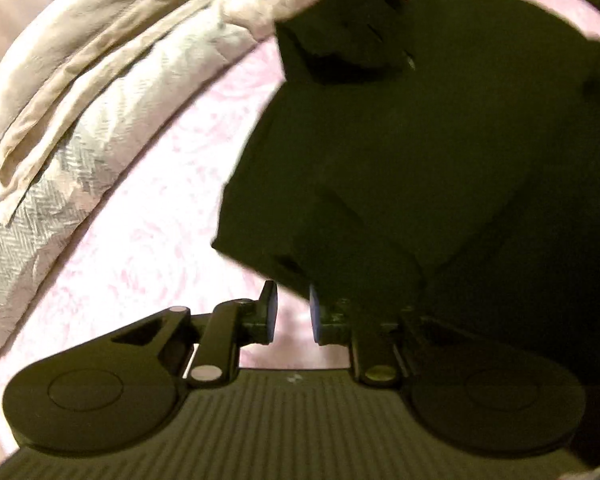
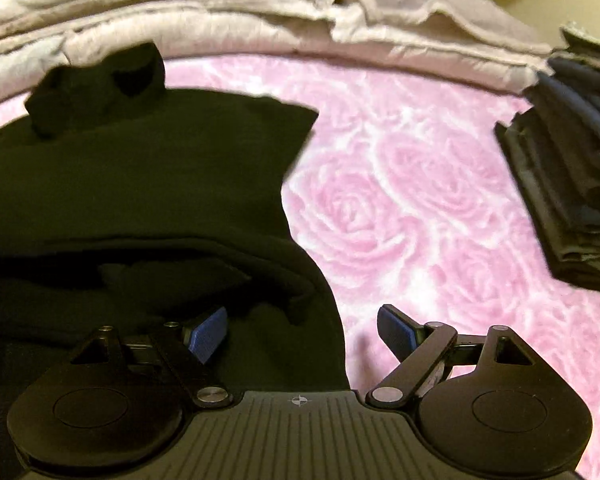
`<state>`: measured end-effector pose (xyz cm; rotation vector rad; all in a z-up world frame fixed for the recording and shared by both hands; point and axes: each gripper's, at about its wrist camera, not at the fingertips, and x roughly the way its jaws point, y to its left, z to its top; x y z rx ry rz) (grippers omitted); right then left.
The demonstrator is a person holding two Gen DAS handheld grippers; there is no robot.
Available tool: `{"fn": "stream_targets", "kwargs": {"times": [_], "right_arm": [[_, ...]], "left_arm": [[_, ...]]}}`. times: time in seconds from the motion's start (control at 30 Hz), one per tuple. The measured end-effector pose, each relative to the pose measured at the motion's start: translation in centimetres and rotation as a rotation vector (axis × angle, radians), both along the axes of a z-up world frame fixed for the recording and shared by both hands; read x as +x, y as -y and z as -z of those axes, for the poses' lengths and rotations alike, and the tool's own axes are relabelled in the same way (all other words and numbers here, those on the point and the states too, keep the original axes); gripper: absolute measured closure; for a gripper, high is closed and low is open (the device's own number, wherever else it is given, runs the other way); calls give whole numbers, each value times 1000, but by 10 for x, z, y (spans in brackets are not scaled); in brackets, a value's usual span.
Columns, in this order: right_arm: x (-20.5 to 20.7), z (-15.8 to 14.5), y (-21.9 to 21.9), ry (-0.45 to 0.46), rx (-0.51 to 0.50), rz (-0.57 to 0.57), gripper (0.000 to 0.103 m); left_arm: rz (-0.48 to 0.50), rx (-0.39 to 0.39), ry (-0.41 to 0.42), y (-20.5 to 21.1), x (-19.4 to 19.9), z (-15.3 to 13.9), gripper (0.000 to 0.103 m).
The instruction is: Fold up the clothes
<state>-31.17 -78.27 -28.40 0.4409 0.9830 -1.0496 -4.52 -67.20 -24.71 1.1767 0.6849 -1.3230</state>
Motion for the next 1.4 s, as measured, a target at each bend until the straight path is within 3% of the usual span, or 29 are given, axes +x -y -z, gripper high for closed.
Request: {"fn": "stream_targets", "kwargs": {"times": [0.13,0.23,0.4,0.67,0.8,0.9,1.03,1.23,1.4], "right_arm": [[-26,4,20,27,-38,123,18],[-52,6,28,72,7,240,18],[-53,-9,-6,42,-14,196,18],[-71,-2,-84,27,74,120,18],[-102,4,-105,30,144,200,18],[-119,2,-125,10,144,198,18],[-134,-4,-149,-16,138,189,18],[-132,-15,-201,-87,106,118,18],[-122,-29,-269,-78,61,42,18]], "left_arm": [[0,3,4,-20,-22,6,89],[0,8,-24,-35,-39,3,89],[53,21,-54,-69,-80,4,78],[34,101,-97,-148,-144,18,76],[3,99,-96,-182,-167,22,75],[27,113,-97,-210,-189,23,75],[81,111,-93,-246,-212,23,75],[146,74,-60,-299,-215,17,73],[300,0,-6,-359,-238,3,71]]}}
